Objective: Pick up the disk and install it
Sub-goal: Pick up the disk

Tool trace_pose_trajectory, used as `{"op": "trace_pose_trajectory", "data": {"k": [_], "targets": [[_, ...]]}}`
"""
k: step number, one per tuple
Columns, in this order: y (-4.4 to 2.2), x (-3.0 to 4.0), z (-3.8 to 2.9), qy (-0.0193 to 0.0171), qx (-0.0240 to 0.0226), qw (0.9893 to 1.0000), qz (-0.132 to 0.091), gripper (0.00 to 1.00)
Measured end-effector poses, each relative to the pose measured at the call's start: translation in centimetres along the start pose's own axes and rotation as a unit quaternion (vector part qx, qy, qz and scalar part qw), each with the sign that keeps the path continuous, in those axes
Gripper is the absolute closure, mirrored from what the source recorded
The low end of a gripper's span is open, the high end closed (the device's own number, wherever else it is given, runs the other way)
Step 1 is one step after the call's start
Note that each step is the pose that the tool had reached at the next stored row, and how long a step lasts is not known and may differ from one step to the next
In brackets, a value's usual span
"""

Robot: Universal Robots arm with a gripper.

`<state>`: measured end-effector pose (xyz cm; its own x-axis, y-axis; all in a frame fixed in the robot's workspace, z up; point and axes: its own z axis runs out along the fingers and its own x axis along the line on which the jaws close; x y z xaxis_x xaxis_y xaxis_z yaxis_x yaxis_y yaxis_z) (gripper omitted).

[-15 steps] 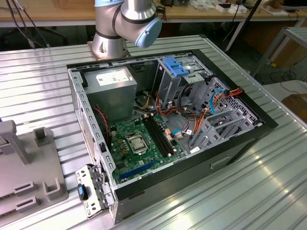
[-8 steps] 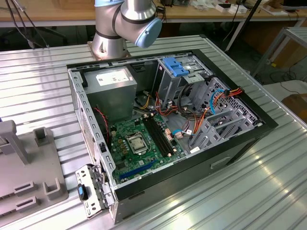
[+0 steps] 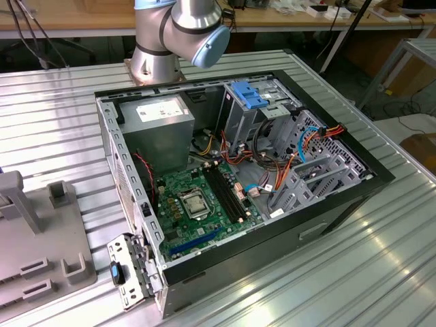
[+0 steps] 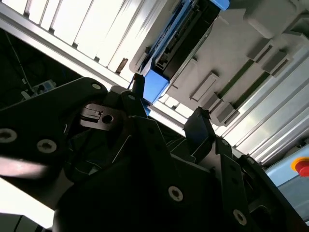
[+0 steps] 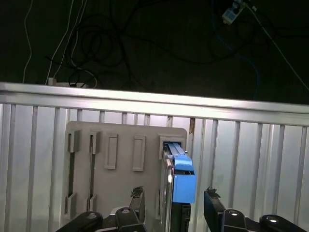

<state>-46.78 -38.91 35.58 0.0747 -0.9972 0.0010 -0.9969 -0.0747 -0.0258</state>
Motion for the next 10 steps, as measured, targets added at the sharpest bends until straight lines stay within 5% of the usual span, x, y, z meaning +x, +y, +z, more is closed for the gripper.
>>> {"op": "trace_pose_trajectory", "data": {"k": [10], "targets": [[0.13, -0.09, 1.33, -0.004, 0.0001, 1.0, 0.001, 0.4]]}}
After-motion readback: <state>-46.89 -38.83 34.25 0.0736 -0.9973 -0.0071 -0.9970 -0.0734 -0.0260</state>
